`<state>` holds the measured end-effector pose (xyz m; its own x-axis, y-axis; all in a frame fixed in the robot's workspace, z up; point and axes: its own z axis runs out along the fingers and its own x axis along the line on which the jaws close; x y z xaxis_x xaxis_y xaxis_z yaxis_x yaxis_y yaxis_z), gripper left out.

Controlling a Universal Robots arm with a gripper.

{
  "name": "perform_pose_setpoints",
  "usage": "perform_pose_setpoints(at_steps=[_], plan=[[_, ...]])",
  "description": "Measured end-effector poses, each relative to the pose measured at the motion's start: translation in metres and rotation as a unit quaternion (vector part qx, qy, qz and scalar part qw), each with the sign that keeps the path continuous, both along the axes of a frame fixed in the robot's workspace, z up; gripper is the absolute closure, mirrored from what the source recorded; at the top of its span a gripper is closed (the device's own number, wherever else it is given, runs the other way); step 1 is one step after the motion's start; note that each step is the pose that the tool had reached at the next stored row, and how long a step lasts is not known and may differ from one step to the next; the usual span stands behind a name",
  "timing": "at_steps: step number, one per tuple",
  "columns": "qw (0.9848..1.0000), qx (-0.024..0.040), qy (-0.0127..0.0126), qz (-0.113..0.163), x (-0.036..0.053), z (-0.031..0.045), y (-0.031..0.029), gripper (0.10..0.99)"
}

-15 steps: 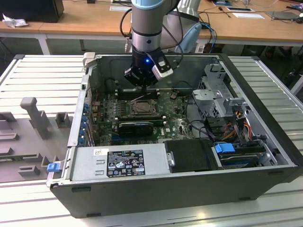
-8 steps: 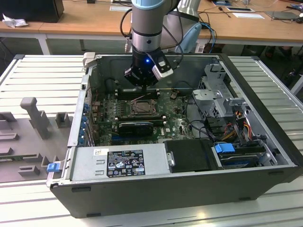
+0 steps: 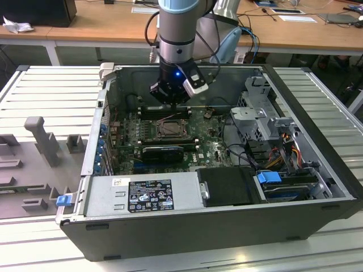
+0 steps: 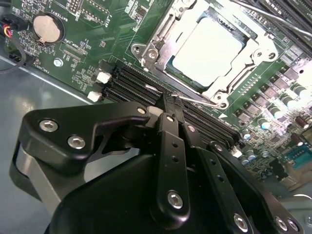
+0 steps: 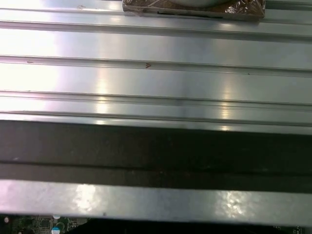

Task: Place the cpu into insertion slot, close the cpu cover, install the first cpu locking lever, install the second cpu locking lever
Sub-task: 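Install the first cpu locking lever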

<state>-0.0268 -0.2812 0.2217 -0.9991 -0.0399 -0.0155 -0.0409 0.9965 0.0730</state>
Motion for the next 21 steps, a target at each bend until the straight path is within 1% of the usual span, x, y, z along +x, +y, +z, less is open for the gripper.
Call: perform_pose_setpoints(at_steps=[1, 2, 4, 8, 12, 21], plan=[[1.0, 0.0, -0.0005, 0.0, 0.0007, -0.0008, 0.0, 0.98], [1.0, 0.0, -0.0018, 0.0, 0.0013, -0.002, 0.0, 0.98], [1.0, 0.0, -0.0029, 0.0, 0.0038, -0.0032, 0.0, 0.98], [1.0, 0.0, -0.0054, 0.0, 0.0044, -0.006, 0.0, 0.98], [1.0, 0.0, -0.0062, 0.0, 0.0045, -0.0088, 0.0, 0.98], [1.0, -0.0021, -0.0063, 0.0, 0.0048, -0.0144, 0.0, 0.98]])
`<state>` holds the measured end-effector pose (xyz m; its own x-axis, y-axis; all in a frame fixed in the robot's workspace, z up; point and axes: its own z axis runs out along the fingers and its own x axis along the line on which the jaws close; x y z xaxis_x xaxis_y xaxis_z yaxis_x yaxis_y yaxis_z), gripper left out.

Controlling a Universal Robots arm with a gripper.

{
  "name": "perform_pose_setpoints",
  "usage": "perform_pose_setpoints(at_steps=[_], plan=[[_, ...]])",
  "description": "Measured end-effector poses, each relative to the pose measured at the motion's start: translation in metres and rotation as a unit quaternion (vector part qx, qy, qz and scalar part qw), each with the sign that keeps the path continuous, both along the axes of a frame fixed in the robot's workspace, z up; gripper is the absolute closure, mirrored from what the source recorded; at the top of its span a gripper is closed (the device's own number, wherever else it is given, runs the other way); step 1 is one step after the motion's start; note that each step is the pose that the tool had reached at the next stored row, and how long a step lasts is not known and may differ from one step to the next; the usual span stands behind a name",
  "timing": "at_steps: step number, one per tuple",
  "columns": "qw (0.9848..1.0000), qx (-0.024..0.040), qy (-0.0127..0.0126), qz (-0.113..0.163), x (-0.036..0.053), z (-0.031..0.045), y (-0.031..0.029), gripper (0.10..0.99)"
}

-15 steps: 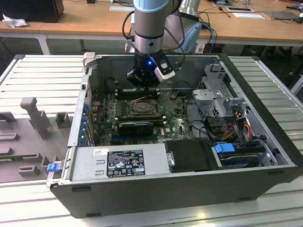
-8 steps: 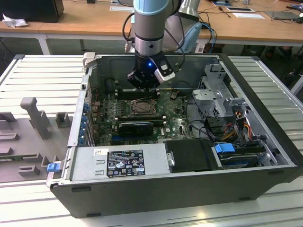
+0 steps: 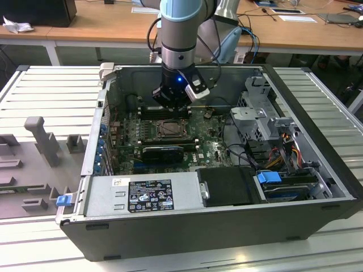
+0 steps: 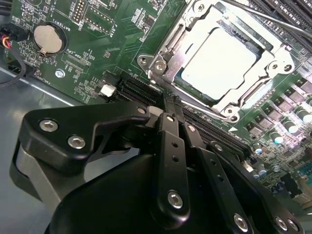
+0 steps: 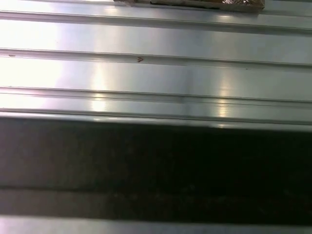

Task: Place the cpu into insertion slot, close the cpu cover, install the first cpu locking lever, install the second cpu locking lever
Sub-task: 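Install the first cpu locking lever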

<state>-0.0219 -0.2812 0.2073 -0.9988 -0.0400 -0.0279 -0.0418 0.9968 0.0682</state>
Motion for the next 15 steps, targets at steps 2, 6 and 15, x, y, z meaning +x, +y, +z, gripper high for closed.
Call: perform_pose_setpoints(at_steps=[2, 6, 15], plan=[[1.0, -0.0009, 0.0001, 0.0, 0.0002, -0.001, 0.0, 0.98], [1.0, -0.0062, 0.0001, 0.0, 0.0007, -0.0058, 0.0, 0.98], [1.0, -0.0042, 0.0, 0.0, 0.0007, -0.0008, 0.0, 0.98]])
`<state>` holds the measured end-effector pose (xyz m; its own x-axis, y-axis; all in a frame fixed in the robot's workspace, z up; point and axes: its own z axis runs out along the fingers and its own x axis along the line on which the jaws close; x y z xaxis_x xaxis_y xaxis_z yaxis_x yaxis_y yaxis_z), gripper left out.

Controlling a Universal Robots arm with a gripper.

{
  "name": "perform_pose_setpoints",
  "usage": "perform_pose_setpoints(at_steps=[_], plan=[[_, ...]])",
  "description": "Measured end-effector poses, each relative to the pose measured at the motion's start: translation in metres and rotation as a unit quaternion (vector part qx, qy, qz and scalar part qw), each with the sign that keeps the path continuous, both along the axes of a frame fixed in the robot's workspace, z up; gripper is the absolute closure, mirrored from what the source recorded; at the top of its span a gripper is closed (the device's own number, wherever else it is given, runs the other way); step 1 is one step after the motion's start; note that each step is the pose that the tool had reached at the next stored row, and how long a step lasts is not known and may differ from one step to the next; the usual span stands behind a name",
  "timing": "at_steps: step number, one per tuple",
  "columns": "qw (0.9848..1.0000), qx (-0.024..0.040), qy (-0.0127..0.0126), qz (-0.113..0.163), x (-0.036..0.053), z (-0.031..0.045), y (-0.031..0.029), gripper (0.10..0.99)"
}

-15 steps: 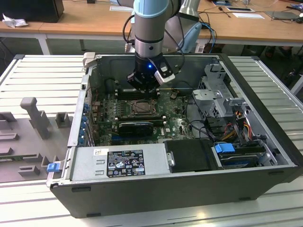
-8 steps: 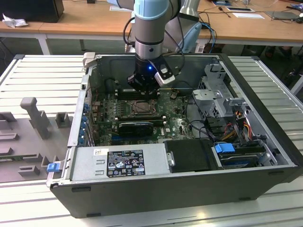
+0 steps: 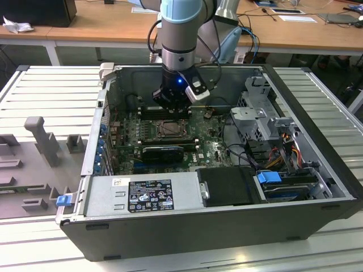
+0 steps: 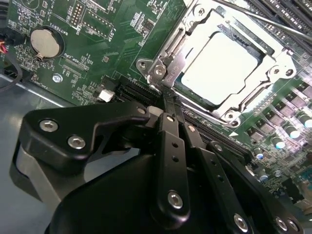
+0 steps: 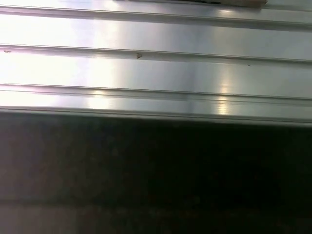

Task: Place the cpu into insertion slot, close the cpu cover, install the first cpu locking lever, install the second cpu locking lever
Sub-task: 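Install the first cpu locking lever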

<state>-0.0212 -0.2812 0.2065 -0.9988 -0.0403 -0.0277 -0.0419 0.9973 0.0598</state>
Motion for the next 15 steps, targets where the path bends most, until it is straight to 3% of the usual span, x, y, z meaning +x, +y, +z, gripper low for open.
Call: perform_pose_setpoints(at_steps=[4, 15], plan=[[1.0, -0.0003, 0.0001, 0.0, 0.0, 0.0127, 0.0, 0.98], [1.0, -0.0004, 0.0, 0.0, 0.0, 0.013, -0.0035, 0.98]])
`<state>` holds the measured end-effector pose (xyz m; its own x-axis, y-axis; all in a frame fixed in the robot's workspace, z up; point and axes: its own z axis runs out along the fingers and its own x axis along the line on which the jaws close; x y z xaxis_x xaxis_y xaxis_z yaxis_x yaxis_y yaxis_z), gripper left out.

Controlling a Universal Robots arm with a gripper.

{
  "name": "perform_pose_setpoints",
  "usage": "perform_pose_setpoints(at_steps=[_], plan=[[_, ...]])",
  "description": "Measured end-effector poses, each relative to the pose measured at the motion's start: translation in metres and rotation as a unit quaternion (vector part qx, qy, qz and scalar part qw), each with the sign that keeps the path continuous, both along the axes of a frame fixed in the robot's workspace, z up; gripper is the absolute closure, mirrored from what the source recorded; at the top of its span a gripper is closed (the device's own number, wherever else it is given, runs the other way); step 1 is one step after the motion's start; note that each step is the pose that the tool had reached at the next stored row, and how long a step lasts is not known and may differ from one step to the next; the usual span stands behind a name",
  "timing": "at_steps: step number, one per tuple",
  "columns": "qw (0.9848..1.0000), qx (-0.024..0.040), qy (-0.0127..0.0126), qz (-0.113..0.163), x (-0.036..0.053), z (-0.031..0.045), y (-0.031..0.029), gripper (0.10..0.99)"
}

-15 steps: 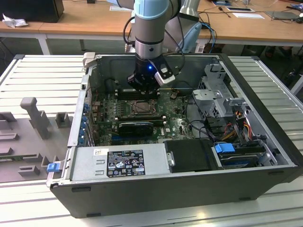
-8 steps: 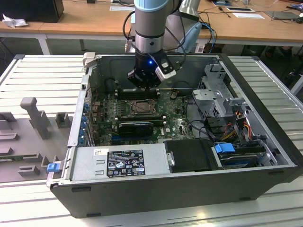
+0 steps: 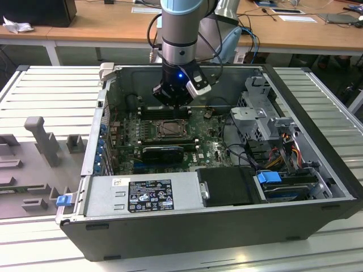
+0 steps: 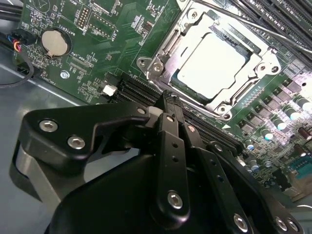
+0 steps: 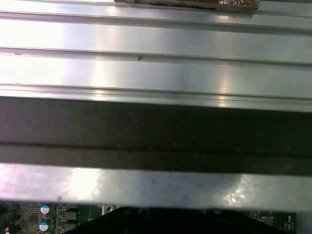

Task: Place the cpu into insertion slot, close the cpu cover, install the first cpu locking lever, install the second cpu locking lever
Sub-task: 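Install the second cpu locking lever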

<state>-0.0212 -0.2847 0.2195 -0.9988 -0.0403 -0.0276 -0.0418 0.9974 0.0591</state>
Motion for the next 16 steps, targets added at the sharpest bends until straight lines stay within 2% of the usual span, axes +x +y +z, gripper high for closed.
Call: perform_pose_setpoints(at_steps=[7, 13, 16], plan=[[1.0, -0.0001, 0.0001, 0.0, 0.0, 0.0013, -0.0024, 0.98], [1.0, -0.0001, 0.0, 0.0, 0.0, 0.0175, -0.0024, 0.98], [1.0, 0.0, 0.0, 0.0, 0.0, 0.0217, -0.0028, 0.98]])
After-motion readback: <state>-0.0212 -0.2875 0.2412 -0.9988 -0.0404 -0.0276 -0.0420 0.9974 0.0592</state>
